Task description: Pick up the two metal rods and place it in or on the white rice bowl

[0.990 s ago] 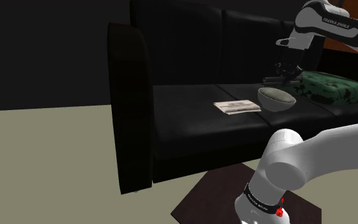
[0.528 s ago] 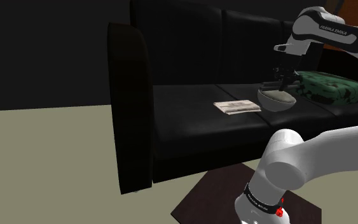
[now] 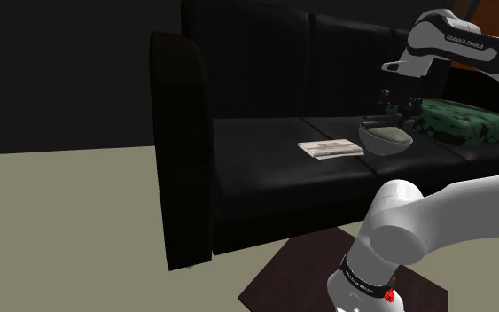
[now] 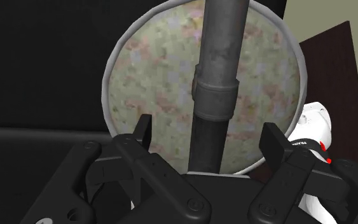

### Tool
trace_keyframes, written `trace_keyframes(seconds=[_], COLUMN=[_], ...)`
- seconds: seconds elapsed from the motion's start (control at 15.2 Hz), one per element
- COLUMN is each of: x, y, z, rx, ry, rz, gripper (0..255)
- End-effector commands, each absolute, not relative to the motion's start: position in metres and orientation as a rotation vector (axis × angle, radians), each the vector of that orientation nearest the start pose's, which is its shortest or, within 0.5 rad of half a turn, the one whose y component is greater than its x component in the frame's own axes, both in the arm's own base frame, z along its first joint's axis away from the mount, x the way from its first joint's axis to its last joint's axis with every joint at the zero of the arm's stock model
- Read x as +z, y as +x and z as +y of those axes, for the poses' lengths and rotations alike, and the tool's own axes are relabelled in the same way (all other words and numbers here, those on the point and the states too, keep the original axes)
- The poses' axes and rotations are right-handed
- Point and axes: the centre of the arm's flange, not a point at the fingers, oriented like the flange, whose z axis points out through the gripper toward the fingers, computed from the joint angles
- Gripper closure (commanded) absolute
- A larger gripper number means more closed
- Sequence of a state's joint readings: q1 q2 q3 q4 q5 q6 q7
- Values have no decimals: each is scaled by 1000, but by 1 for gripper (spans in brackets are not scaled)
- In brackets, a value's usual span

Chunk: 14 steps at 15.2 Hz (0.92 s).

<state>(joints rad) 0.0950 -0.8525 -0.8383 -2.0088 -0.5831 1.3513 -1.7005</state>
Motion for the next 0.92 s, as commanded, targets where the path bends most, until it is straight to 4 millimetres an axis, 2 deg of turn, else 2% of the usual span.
trace_keyframes(seconds=[0.0, 0.07, 0.33, 0.86], x=[607, 607, 657, 657], y=[134, 134, 135, 135], z=[-390, -390, -392, -392], rx=[-6, -6, -6, -6], ry=[-2681, -2681, -2681, -2681], rz=[-1546, -1546, -1546, -1546], gripper=[0, 0, 0, 0])
